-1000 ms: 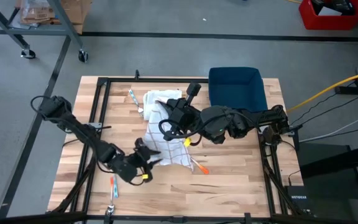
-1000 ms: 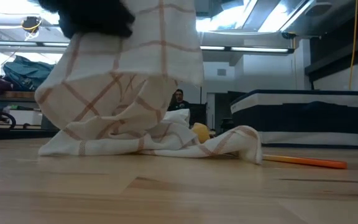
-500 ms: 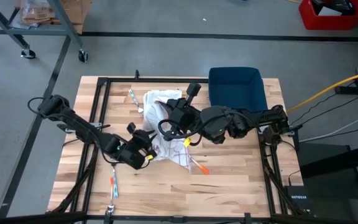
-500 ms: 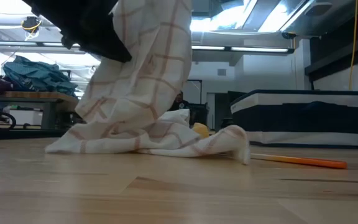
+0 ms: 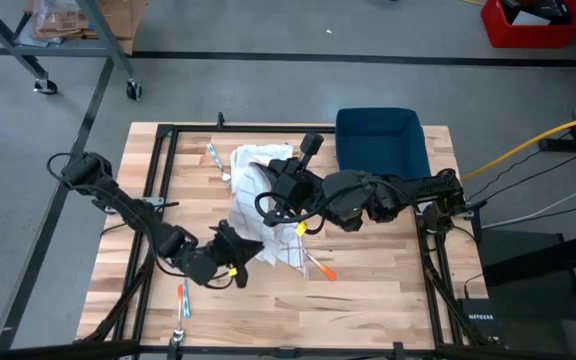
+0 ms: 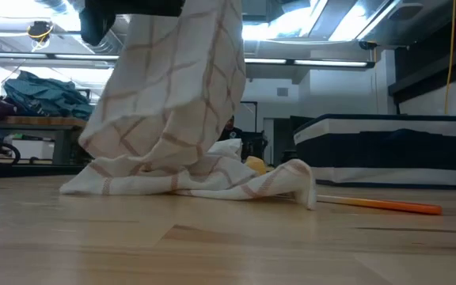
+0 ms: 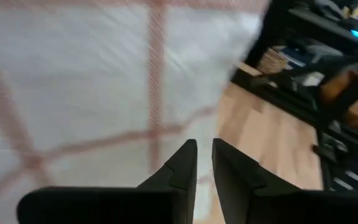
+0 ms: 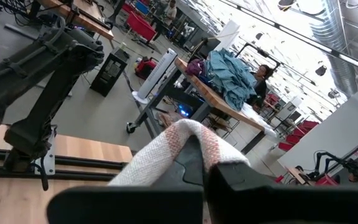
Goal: Fold towel
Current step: Fold the white patterned towel
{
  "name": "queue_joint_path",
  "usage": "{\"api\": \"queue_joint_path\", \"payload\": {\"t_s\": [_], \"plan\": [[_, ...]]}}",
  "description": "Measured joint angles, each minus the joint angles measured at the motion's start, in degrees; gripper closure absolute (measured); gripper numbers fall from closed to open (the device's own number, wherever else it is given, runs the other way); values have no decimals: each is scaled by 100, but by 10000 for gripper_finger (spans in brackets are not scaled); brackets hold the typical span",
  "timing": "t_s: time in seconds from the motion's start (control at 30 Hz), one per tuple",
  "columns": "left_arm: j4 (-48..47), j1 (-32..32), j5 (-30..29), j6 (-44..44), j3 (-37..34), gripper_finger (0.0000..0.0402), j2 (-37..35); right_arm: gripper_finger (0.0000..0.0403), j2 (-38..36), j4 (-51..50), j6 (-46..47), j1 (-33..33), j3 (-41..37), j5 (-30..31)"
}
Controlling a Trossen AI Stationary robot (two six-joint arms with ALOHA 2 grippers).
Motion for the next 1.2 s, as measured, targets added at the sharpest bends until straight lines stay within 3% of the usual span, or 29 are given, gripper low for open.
{"api": "queue_joint_path", "payload": {"t_s": [0.17, 0.53, 0.8, 1.2], "plan": [[-29, -174, 461, 42, -7, 330, 116, 403, 0, 0, -2, 0, 0, 0], [256, -183, 508, -932, -7, 227, 901, 403, 0, 0, -7, 0, 0, -4], [1035, 56, 508, -1127, -7, 219, 1456, 403, 0, 4, -9, 0, 0, -142], [943, 375, 504, -2142, -7, 219, 1499, 403, 0, 1, -9, 0, 0, -146]]}}
